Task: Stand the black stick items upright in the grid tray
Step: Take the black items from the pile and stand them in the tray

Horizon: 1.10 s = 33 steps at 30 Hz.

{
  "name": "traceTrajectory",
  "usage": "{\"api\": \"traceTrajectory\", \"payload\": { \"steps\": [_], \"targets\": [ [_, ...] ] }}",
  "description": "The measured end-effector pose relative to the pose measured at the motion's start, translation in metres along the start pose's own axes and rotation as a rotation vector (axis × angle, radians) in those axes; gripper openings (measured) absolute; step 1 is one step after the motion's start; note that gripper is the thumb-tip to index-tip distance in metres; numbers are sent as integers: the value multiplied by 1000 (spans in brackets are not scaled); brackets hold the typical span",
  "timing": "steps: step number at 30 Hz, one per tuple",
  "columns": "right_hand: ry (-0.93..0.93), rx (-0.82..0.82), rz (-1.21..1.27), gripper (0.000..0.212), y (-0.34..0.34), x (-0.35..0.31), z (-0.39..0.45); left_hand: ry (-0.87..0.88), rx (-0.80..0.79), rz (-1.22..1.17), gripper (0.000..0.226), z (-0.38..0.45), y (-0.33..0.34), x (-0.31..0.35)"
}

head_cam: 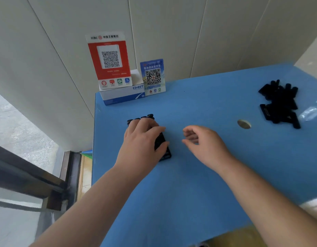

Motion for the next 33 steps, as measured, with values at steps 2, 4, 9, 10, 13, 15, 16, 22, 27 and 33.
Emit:
{"api": "traceTrajectory", "payload": {
  "steps": [2, 4, 9, 10, 13, 15, 16, 22, 27, 33],
  "targets": [
    [-2, 69, -70, 32, -22, 8, -6, 53, -48, 8, 42, 10, 5, 15],
    [37, 133, -112, 31, -45, 22, -15, 82, -118, 22, 45, 19, 15, 27],
    [170, 259, -160, 31, -107, 65, -52, 113, -254, 81, 53, 33, 45, 56],
    [190, 289, -198, 33, -120, 73, -60, 124, -273, 78, 55, 37, 50, 64],
    [262, 328, -357, 39, -153, 100, -79, 176, -311, 75, 60, 51, 68, 95],
    [319, 325, -427, 43, -173, 118, -91, 204, -335, 70, 61, 60, 80, 120],
    [340, 323, -439, 45, -182, 127, -96, 212, -347, 61, 61, 63, 85, 132],
    [392, 354, -423, 45, -239, 181, -126, 280, -391, 48, 62, 85, 122, 213],
    [376, 379, -454, 45, -298, 227, -140, 297, -384, 29, 62, 104, 148, 289],
    [353, 330, -489, 43, -350, 273, -143, 256, -360, 42, 60, 123, 173, 359]
  ]
}}
Point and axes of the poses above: each hand's wrist, its own z-axis towards the middle knuckle, its own y-axis out of the palm, x = y × z, the point moved 4 cm from there along z, towards the middle knuckle, and after that the axes turned 13 degrees about y, right-handed, at the moved point
